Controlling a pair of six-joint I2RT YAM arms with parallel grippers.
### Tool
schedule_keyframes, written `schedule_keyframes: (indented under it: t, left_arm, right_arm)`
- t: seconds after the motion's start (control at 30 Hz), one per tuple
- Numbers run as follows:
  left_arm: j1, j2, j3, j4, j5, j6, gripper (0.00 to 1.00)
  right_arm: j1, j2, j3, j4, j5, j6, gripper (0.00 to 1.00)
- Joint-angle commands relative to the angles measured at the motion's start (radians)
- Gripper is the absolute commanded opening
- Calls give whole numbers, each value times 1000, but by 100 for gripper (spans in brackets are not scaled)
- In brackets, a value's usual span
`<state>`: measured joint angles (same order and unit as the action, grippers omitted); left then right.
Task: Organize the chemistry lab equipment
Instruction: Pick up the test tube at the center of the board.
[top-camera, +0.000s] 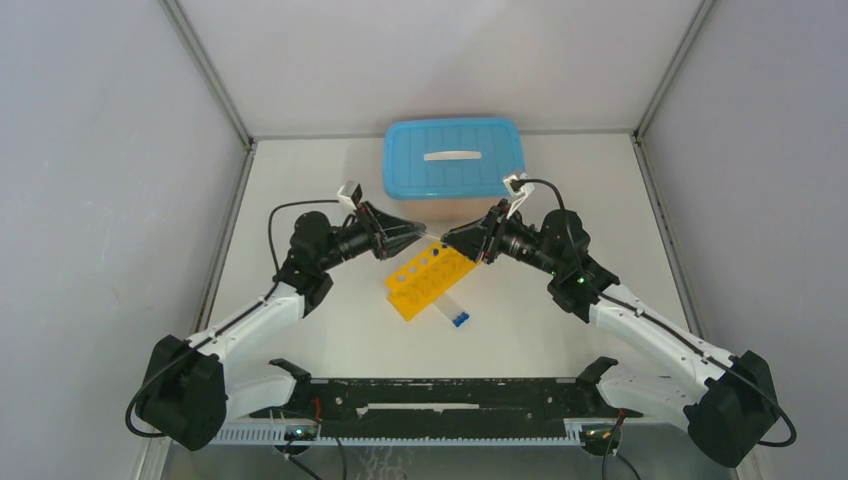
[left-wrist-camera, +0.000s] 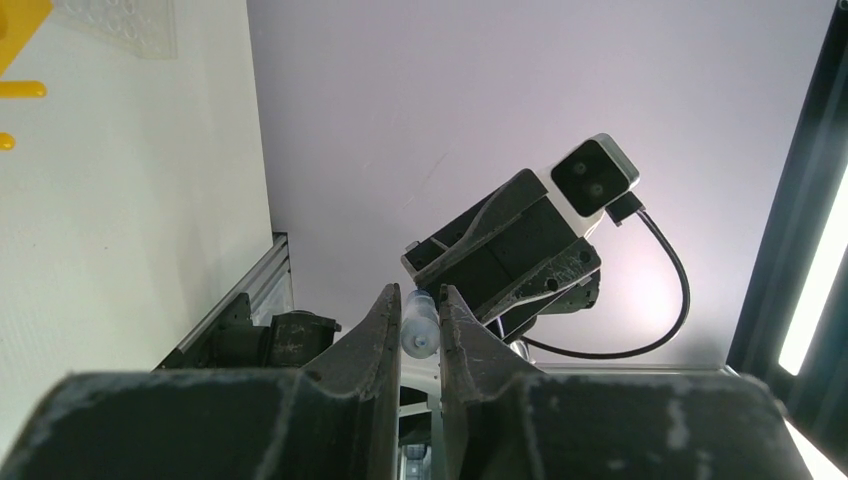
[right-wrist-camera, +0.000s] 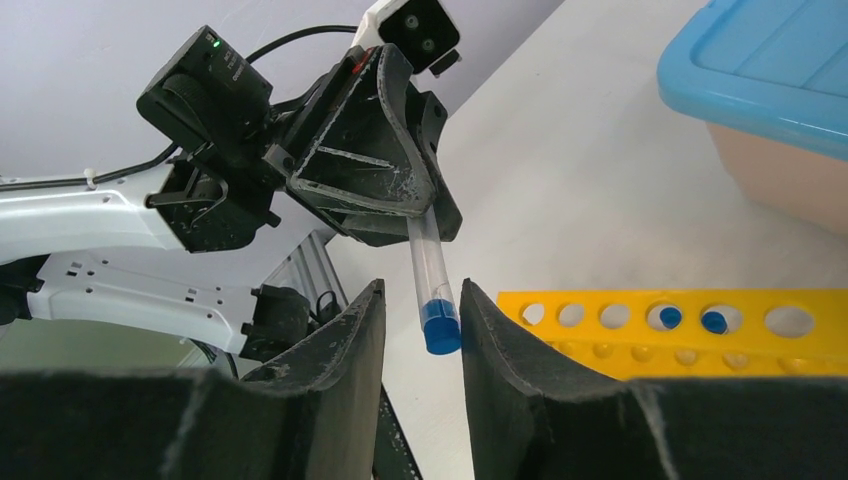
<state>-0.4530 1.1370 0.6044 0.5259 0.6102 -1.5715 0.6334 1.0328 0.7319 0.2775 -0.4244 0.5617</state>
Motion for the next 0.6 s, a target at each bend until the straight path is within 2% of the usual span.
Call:
schedule_keyframes:
  t: [0.0, 0.57]
  left_arm:
    - [3, -23, 51, 65, 3, -7, 11]
    - [2, -15, 57, 79, -1, -19, 11]
  right_arm:
    - [-7, -24, 36, 15, 1, -22, 41]
    - [-7, -2, 27, 43, -11, -6, 41]
